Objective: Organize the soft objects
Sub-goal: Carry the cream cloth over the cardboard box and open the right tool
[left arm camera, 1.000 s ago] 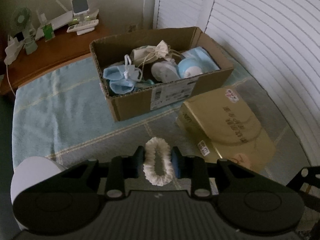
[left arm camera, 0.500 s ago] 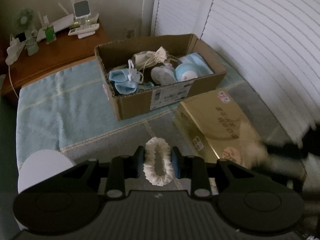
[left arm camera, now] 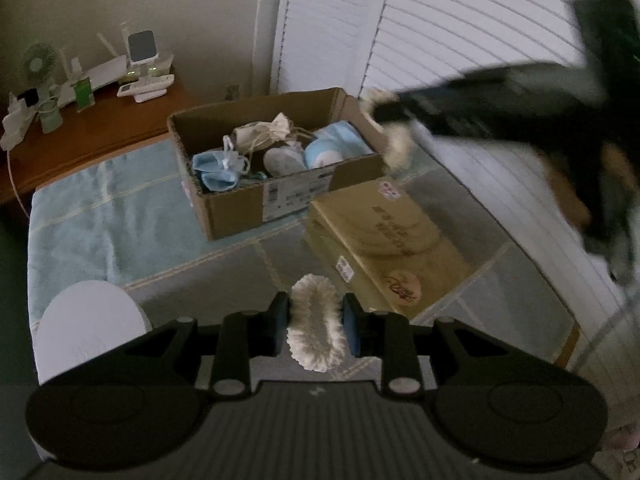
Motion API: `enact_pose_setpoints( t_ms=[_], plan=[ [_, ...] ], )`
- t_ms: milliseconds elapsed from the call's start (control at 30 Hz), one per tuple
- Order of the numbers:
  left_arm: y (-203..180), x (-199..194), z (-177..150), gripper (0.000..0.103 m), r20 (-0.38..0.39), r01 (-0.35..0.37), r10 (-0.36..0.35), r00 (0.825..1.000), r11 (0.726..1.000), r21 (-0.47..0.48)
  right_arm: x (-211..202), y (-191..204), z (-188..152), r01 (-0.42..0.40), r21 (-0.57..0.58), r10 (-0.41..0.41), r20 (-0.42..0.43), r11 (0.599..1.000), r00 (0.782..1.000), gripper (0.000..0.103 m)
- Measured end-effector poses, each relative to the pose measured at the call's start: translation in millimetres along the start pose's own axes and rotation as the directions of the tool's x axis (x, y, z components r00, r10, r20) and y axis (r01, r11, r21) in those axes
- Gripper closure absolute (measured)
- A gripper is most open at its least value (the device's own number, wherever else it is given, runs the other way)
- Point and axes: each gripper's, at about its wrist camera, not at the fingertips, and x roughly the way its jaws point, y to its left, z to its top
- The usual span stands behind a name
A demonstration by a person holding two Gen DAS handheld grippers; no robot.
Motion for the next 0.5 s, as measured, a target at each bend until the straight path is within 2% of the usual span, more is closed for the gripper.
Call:
enact_pose_setpoints(
  t_ms=[200,267,300,367,400,500],
  plan=[
    [0,7,1,0.076,-0.007,0.008,-0.008,1.0,1.0,-0.005,52,-32,26,-0.008,0.063,0.011,-0.039,0.998,0.999,0.079],
    [-1,9,1,0.076,-0.011,0.01,-0.01,1.0,1.0,-0.006,63,-37,32,0.009,0.069,-0.007,-0.033,0.998,0.999,0.075],
    [-1,10,2,0.076,-0.011,0.011,-0.012,1.0,1.0,-0.003,68,-39,34,0.015,0.068,-0.012,-0.036,0.998,0.999,0.072],
    [-1,12,4,0.076,-0.009,0.012,-0.012,1.0,1.0,0.001,75,-43,37,0.016,0.078,-0.013,-0.037,0.997,0.999,0.054],
    [-2,13,6,0.076,-0.007,0.014,-0.014,1.0,1.0,0.002,76,-44,37,0.02,0.083,-0.017,-0.031,0.996,0.999,0.042],
    [-3,15,10,0.076,-0.006,0.016,-0.016,1.0,1.0,0.009,73,-44,37,0.019,0.085,-0.017,-0.015,0.996,1.0,0.032]
  ],
)
